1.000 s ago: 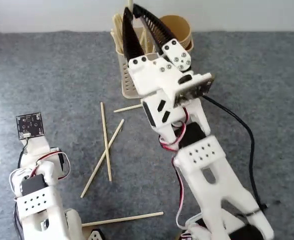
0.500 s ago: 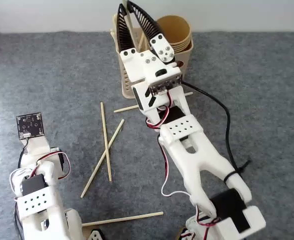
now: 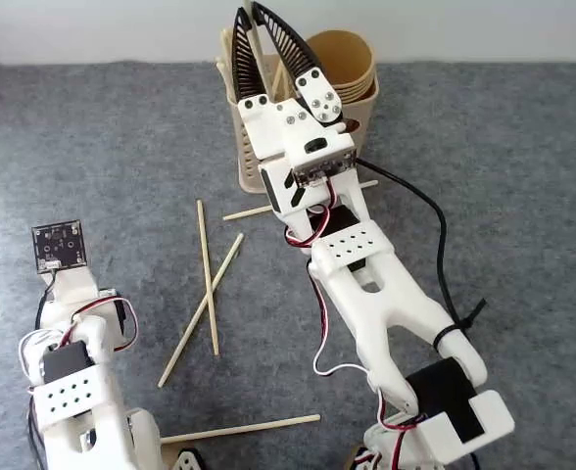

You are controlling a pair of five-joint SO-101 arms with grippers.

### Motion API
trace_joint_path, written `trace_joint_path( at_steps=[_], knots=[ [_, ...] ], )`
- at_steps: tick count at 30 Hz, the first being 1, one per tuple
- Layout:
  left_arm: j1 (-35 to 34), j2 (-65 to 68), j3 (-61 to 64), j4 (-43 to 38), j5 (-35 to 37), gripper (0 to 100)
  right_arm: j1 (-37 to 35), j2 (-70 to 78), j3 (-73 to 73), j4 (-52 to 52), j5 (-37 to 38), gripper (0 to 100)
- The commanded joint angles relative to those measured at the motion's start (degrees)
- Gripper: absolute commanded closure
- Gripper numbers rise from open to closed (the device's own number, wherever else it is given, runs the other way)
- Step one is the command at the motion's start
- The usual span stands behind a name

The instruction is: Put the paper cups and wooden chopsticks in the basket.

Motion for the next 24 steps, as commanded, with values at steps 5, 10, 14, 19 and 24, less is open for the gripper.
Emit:
trace_joint_path(
  at_steps=[5,10,14,19,24],
  knots=[
    [-0.09,-1.05,-3.30,-1.14,0.18,91,0.84,1.54,-3.96,-0.92,0.35,99.1],
    [-0.09,-1.05,-3.30,-1.14,0.18,91,0.92,7.43,-3.96,-2.24,3.52,99.1],
    [-0.09,-1.05,-3.30,-1.14,0.18,91,0.57,10.33,-3.78,-6.73,6.42,96.1],
    [-0.09,-1.05,-3.30,-1.23,0.18,91,0.40,7.43,-0.44,-1.19,6.95,83.2],
    [-0.09,-1.05,-3.30,-1.23,0.18,91,0.48,-1.63,5.10,9.36,4.75,84.3]
  ],
)
